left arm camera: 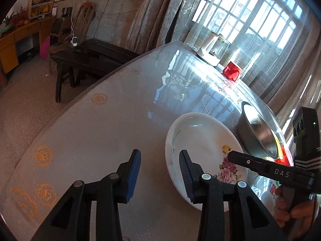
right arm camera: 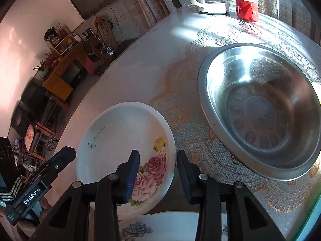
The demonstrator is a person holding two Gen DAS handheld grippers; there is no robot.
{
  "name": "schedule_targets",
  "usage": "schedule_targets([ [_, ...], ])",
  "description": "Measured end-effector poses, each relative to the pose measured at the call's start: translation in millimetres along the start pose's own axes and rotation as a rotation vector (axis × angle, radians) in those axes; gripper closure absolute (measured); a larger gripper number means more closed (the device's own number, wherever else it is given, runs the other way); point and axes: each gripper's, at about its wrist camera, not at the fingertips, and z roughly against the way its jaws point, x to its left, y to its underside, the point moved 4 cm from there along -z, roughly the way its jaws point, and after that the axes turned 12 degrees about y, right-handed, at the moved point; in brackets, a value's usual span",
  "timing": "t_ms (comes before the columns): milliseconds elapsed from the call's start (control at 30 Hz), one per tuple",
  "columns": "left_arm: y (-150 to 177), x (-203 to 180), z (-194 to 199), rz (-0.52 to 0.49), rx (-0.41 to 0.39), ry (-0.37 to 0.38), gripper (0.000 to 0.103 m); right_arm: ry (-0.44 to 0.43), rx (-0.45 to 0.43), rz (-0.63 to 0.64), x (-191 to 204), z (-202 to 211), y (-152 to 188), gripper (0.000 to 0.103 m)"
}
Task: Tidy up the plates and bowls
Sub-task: 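Lift the rose-print plate and carry it toward the teal plate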
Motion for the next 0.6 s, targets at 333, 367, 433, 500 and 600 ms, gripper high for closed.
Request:
schedule_targets([
  [333,9.8,-13.2,-18.1,-0.049,0.019,-0.023,0.086,0.023,-0.034,0.020,1.6,-4.1,0.1,0.078],
  [367,9.5,-12.8,-15.5,-0.036,0.017,-0.008,0.086,0.017,-0.038,0.017,-0.5,-2.1,0.3,0.078],
  [433,6.4,-16.3,-6.4,-0.047,-0.014,-0.004,0.086,-0.012,-0.051,0.003,-3.3,4.8,0.7,0.078],
  [500,2.6,-23.5,3.6,-0.068,-0.034,0.006,0.085,-0.029,-0.072,0.001,-2.9,13.4,0.7,0.078],
  [600,-4.0,-34.3,14.9,-0.084,-0.055,0.030,0.085,-0.038,-0.105,-0.012,-2.3,25.6,0.4,0.078],
])
